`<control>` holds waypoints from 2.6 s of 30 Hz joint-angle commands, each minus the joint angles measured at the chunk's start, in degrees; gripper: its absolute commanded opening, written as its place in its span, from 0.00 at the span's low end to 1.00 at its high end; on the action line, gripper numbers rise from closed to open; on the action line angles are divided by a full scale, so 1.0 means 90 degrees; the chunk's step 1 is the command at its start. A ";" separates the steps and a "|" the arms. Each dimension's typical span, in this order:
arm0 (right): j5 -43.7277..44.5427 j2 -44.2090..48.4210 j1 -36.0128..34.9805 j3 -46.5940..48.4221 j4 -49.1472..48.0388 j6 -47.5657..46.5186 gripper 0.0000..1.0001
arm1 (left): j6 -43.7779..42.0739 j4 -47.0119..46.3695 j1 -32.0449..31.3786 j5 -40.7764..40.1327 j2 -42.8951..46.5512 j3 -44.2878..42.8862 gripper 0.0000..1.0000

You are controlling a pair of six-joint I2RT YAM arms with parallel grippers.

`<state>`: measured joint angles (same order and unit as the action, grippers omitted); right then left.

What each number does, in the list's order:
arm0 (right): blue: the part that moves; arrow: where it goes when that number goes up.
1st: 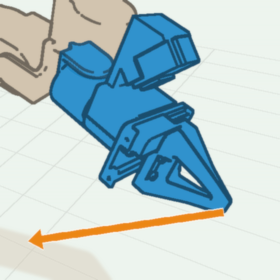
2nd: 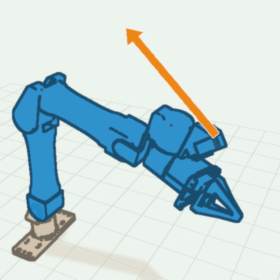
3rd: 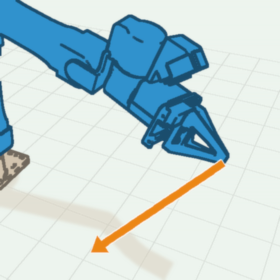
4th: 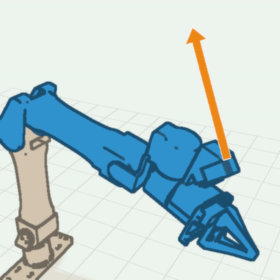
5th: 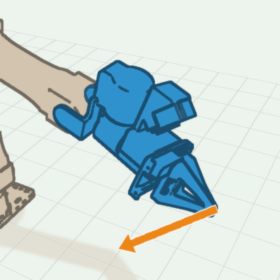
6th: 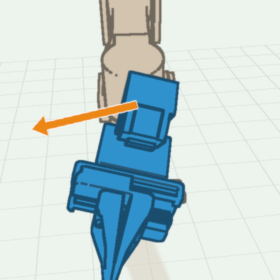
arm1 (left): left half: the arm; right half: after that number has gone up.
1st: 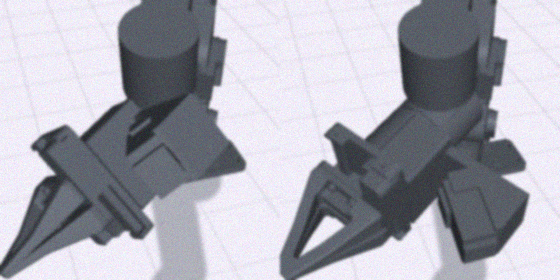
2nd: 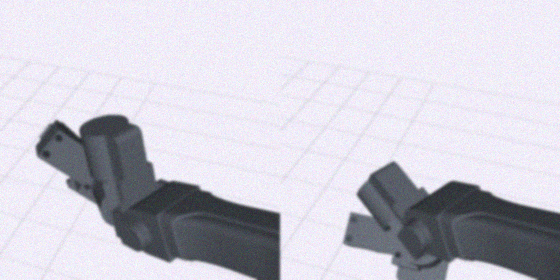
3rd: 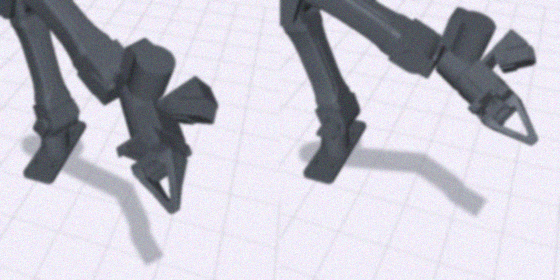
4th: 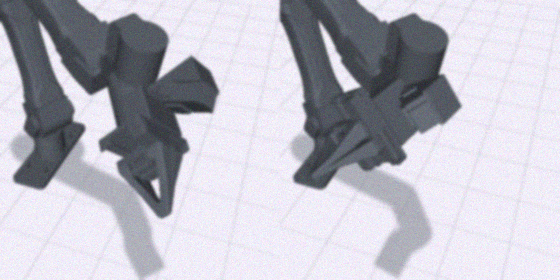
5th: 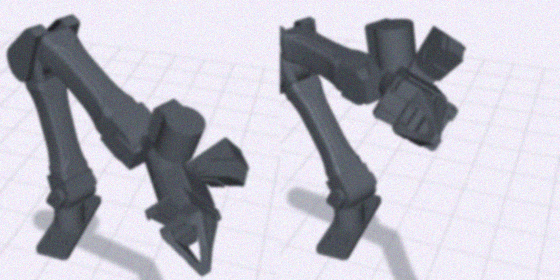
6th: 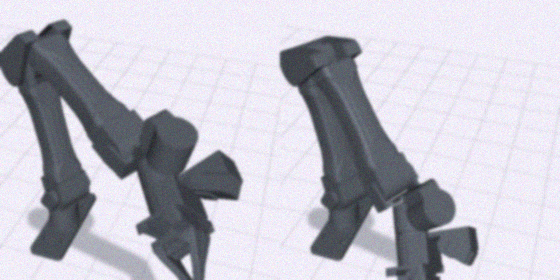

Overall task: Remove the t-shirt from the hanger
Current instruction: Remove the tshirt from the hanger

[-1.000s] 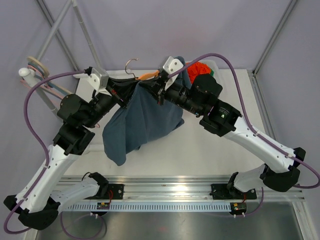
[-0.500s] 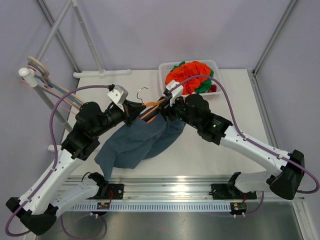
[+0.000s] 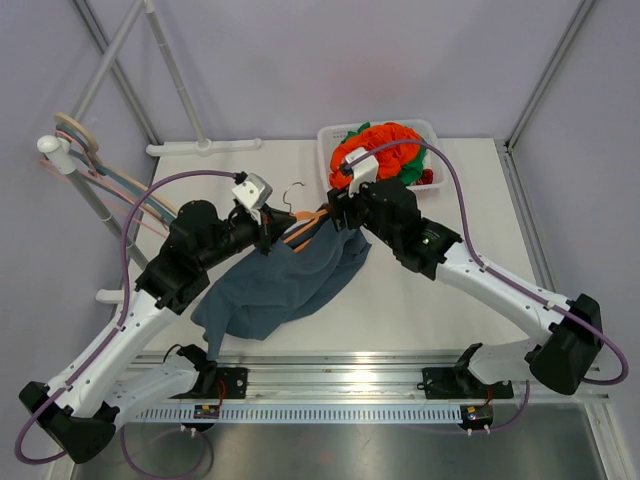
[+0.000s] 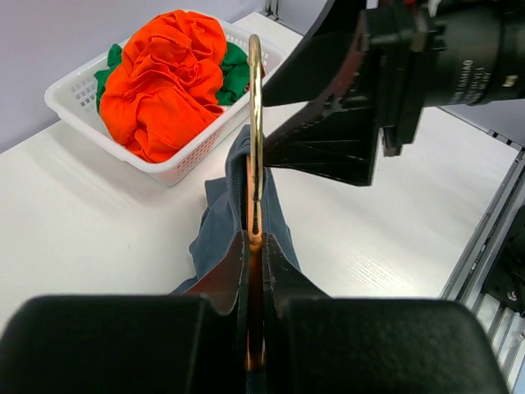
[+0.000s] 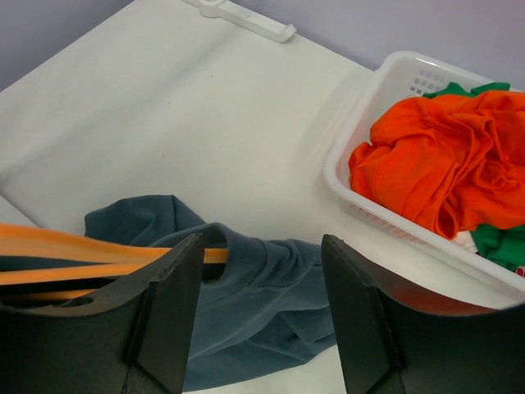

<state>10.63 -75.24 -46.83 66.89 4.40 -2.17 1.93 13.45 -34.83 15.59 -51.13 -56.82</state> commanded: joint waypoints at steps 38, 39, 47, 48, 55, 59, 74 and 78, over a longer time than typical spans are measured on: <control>-0.0565 -0.0565 0.1755 0.0194 0.0829 0.0203 0.00 | 0.0049 -0.0489 -0.0027 -0.0600 0.0750 -0.0034 0.00; -0.0663 -0.0624 0.1804 0.0175 0.0800 0.0261 0.00 | 0.0058 -0.0489 -0.0027 -0.0590 0.0837 -0.0044 0.00; -0.1396 -0.1043 0.2205 0.0116 0.0243 0.0456 0.00 | 0.0078 0.0038 -0.0017 -0.0121 0.1082 -0.0484 0.00; -0.1503 -0.1150 0.2253 0.0126 0.0156 0.0456 0.00 | 0.0078 0.0067 -0.0017 -0.0121 0.1179 -0.0542 0.00; -0.2098 -0.1542 0.2352 0.0155 -0.0235 0.0544 0.00 | 0.0117 0.0000 -0.0017 -0.0013 0.1384 -0.0854 0.00; -0.2946 -0.1465 0.2352 -0.0069 -0.0810 0.0671 0.00 | 0.0224 -0.0643 -0.0017 -0.0374 0.1462 -0.0797 0.00; -0.5873 -0.0087 0.2342 -0.3075 -0.5817 0.1433 0.58 | 0.0234 -0.2843 -0.0017 -0.1450 0.1004 0.0024 0.00; -0.7224 -0.0467 0.2342 -0.3185 -0.6865 0.1988 0.91 | 0.0361 -0.2599 -0.0017 -0.1420 0.0916 -0.0064 0.00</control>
<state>-41.45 -77.89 -25.91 38.44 -43.53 12.25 4.34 -4.01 -35.18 4.56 -43.09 -55.96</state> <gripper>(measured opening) 0.857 0.038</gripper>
